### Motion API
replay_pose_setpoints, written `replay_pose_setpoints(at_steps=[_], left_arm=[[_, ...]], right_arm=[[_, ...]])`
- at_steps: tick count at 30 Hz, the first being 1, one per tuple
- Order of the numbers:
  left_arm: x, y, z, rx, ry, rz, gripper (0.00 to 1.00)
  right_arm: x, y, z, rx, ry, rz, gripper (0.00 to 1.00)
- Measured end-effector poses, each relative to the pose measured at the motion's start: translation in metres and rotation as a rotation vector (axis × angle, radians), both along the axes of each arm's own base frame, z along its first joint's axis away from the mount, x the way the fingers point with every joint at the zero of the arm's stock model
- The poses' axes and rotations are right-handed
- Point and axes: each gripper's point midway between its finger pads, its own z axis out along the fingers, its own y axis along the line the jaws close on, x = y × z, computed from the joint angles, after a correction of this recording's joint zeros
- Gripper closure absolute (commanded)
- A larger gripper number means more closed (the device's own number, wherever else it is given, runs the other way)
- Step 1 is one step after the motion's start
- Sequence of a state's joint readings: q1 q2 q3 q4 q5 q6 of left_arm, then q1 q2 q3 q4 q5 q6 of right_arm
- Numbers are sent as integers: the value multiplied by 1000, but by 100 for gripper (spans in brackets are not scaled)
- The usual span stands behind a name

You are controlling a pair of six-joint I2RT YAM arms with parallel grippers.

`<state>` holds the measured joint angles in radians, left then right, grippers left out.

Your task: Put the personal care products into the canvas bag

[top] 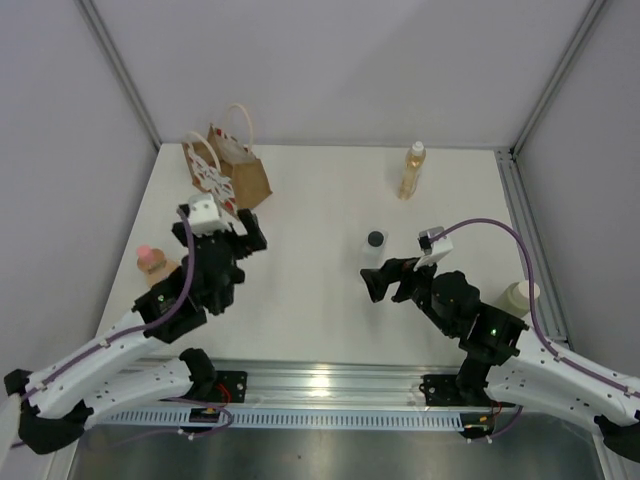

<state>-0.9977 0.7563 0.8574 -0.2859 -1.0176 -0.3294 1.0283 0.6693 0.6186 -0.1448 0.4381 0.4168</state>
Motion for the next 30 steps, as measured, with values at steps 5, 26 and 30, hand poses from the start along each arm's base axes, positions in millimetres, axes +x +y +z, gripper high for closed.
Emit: replay_pose_setpoints(at_steps=[5,26,30], left_arm=[[13,77,8,-28,54,275,0],[-12,225,-99,-61,306,699,1],[-5,230,-107,-51,327,687,1]], right_arm=[[1,-1,-1,-11,-4,-8,1],[0,-3,-5,-26,5,-4,1],[0,-3,-5,-27,6,-6,0]])
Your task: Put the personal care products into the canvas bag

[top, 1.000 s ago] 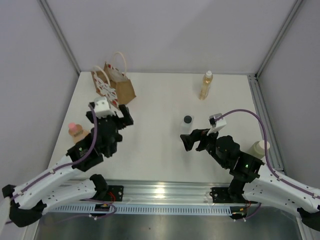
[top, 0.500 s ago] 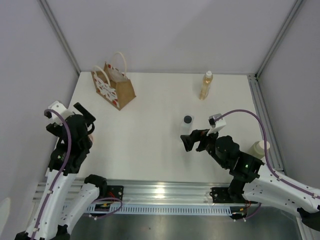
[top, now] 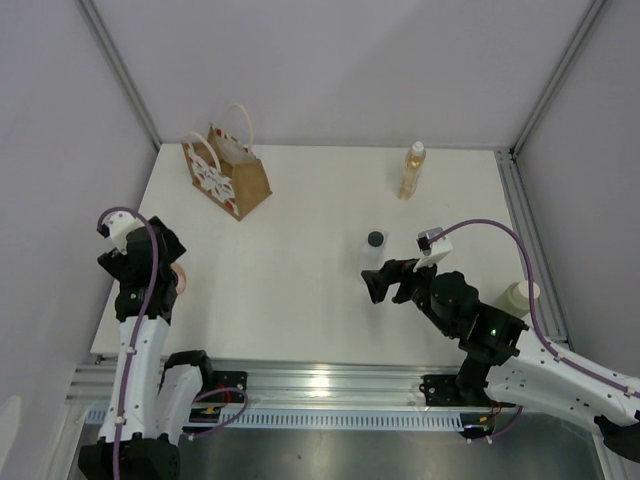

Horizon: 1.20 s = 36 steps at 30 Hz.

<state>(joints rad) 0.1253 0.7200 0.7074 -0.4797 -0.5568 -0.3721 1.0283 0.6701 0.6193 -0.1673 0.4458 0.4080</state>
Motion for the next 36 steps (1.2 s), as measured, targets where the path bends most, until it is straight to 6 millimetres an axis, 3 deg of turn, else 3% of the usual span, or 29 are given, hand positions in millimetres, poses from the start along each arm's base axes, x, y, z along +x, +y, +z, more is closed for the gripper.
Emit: replay_pose_setpoints(at_steps=[10,20,27,30,36], left_arm=[[16,5,-27,-35,80,-5,1],[16,7,-55,-66,116,25,7],[24,5,-57,-73,112,-1,12],[31,0,-61,-90,118,-40,17],[52,-24,-78,-161,148,-189,17]], right_arm=[[1,-2,-1,-8,1,-11,0],[0,-6,-5,-26,10,-16,1],[1,-8,-5,-29,7,-31,1],[2,-8,-5,-30,7,-34,0],[4,-9,-8,-42,11,-46,1]])
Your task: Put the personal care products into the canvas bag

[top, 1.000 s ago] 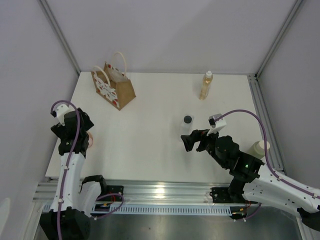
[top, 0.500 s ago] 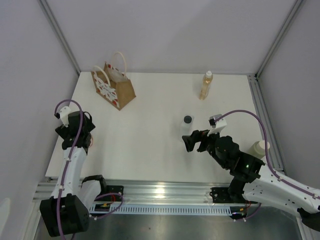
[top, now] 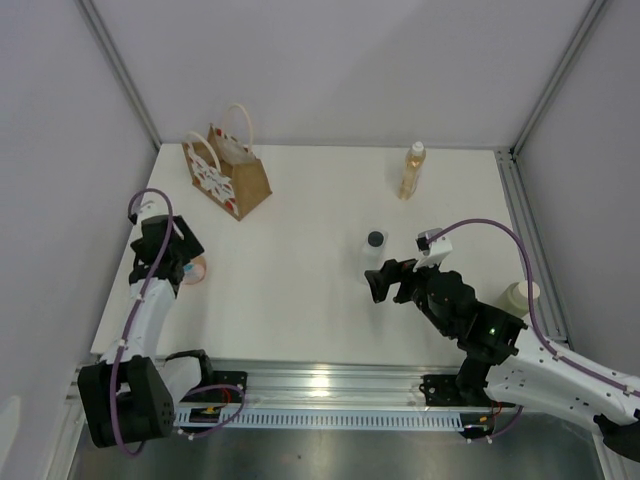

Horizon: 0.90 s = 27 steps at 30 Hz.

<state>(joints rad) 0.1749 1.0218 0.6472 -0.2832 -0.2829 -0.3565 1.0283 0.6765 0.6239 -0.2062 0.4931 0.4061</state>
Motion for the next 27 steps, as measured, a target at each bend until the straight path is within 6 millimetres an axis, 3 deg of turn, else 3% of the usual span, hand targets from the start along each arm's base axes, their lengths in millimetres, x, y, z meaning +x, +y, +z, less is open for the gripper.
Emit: replay_pose_setpoints(at_steps=[4,13,27], left_arm=[[10,-18,-7,-27,20,-99,18],[21,-54,6,-65,-27,-282,16],[27,-131,19,-74,-50,-584,9]], right_arm=[[0,0,-3,-15,9,-1,1],[1,-2,-3,-21,10,-11,1],[1,-3,-3,-22,8,-16,0]])
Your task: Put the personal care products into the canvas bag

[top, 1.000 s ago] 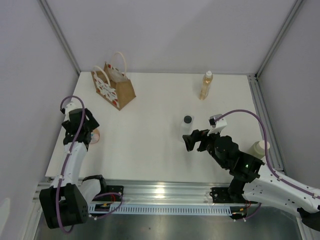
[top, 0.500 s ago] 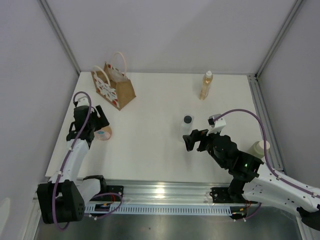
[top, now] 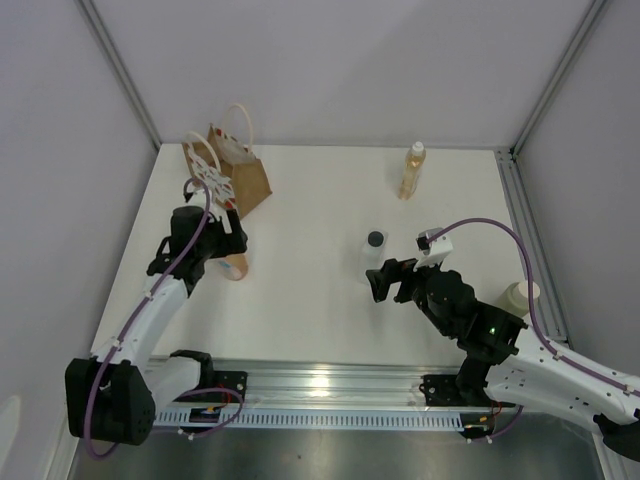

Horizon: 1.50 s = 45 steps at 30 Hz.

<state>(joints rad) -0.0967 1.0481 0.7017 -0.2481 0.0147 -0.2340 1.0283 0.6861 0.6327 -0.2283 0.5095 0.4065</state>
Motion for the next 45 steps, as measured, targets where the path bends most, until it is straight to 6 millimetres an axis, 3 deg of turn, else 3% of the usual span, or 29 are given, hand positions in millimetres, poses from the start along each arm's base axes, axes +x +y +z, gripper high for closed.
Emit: replay_pose_setpoints(at_steps=[7,12,17,22,26,35,40,45], left_arm=[[1,-10,2,-19,6,-15,6],[-11,5,2,-39,44,169,6],[-31,5,13,-47,-27,278,6],[-42,-6,27,-64,-90,318,10],[-46,-17,25,-80,-93,343,12],[-38,-20,-13,-7,-4,414,9],[-25,-18,-6,49,-38,411,11],[-7,-20,9,88,-78,385,20]], right_arm=[[0,0,0,-2,0,-1,1],[0,0,0,-2,1,-1,1],[0,-1,-1,-5,3,-1,0],[0,-1,0,-5,3,-1,1],[0,-1,2,-2,1,-1,1],[0,-1,3,0,0,-1,0],[0,-1,3,0,0,-1,0],[-1,-1,3,0,0,-1,1]])
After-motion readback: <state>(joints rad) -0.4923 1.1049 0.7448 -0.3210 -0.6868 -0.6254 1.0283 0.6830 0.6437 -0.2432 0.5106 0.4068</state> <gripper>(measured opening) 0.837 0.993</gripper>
